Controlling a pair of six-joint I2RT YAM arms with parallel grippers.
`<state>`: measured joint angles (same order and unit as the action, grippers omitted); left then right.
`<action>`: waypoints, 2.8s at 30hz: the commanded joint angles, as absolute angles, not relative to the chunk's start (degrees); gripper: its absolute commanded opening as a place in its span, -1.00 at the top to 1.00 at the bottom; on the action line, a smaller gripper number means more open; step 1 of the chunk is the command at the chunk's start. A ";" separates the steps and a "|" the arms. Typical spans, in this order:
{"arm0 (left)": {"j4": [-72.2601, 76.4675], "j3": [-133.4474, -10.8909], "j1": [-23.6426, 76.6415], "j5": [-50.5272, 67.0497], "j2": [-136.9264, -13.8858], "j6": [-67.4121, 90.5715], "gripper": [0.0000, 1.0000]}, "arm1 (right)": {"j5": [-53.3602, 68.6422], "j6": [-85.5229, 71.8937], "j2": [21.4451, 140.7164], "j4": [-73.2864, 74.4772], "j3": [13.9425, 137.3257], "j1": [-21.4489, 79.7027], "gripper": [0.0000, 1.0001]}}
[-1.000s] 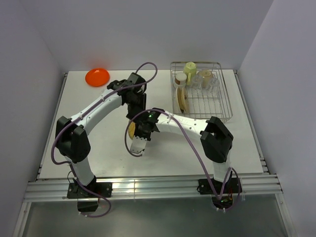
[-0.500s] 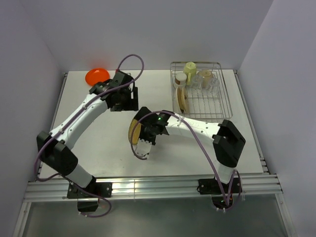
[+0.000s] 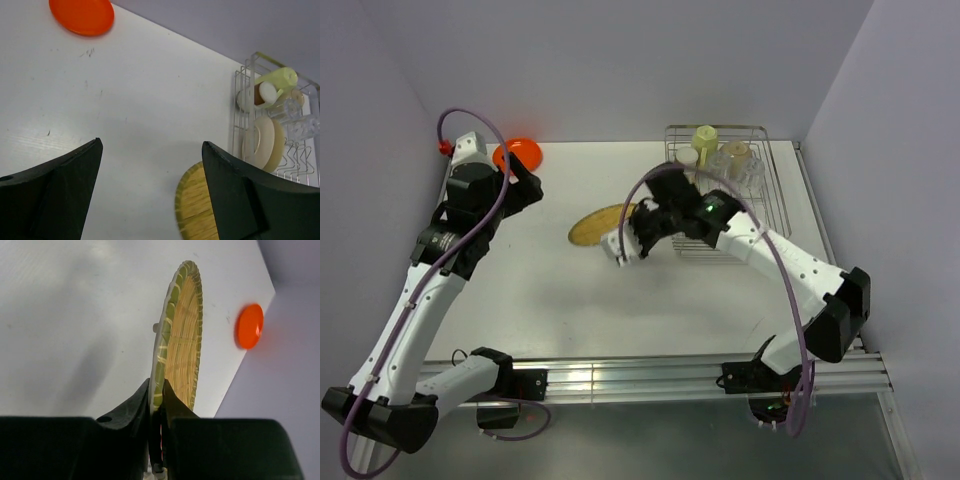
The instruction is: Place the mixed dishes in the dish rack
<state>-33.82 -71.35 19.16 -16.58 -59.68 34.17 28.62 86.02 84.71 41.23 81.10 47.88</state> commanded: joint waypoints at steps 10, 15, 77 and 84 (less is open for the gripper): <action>-23.65 -65.04 17.58 -11.87 -61.87 37.62 -0.73 | 44.05 -2.05 85.51 17.07 98.71 17.86 1.00; -22.76 -63.20 17.14 -11.60 -61.87 37.97 -0.73 | 27.75 -26.68 86.49 17.91 95.19 7.75 1.00; -21.45 -56.95 14.06 -8.44 -63.90 39.55 -0.74 | -1.93 -9.93 95.97 22.94 78.75 13.97 0.65; -20.74 -57.30 13.19 -6.33 -65.21 39.37 -0.75 | -1.85 -8.70 96.42 22.24 78.57 14.33 0.10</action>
<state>-23.20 -56.69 13.76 -8.21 -64.58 39.83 -0.73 -9.74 96.99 25.52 78.72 13.78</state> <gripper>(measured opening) 0.874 0.433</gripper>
